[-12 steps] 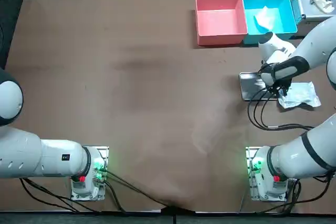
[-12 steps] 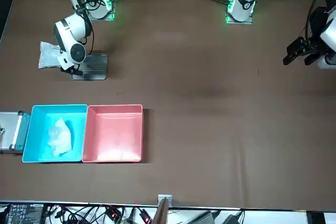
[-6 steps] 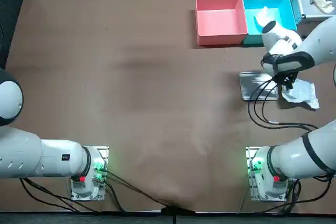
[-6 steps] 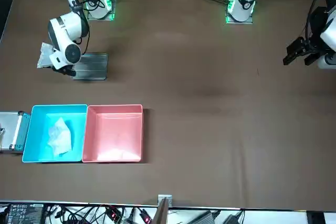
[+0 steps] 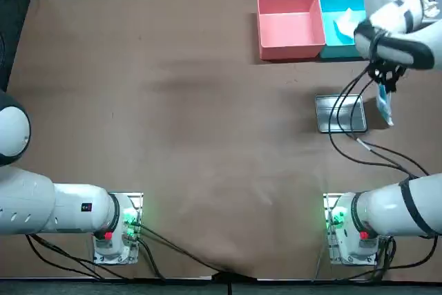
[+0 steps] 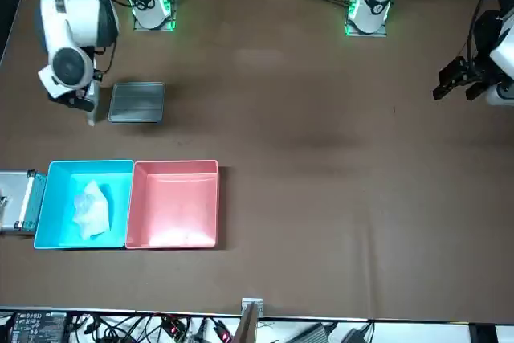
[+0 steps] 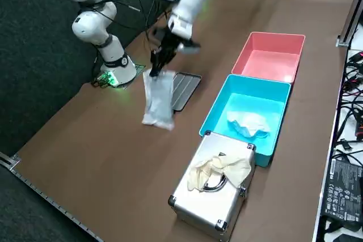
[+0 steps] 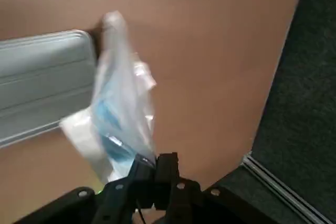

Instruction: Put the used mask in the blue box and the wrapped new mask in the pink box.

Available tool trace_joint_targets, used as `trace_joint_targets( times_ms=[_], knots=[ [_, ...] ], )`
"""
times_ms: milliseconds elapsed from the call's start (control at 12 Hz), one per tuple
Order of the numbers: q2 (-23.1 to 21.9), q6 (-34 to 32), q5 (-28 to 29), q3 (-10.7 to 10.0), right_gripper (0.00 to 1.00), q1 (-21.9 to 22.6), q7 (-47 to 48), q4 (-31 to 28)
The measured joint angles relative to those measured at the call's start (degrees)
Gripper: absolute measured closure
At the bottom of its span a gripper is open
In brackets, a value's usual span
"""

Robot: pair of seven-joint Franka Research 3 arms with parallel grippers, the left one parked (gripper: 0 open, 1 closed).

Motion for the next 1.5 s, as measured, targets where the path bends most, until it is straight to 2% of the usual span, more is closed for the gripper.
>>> trace_joint_targets(
  times_ms=[333, 667, 750, 1000, 1500],
  knots=[
    [-1.4, -9.6, 7.9, 0.2, 0.99, 3.4, -5.8, 14.4],
    [1.5, -12.0, 14.9, 0.4, 0.99, 5.7, -6.2, 27.2],
    [3.8, -12.0, 18.3, 0.4, 0.99, 6.4, -6.2, 32.2],
    [8.6, -12.0, 22.5, 0.5, 0.99, 9.4, -5.9, 38.5],
    [19.8, -9.0, 26.3, 0.6, 0.99, 16.6, -1.7, 50.1]
  ],
)
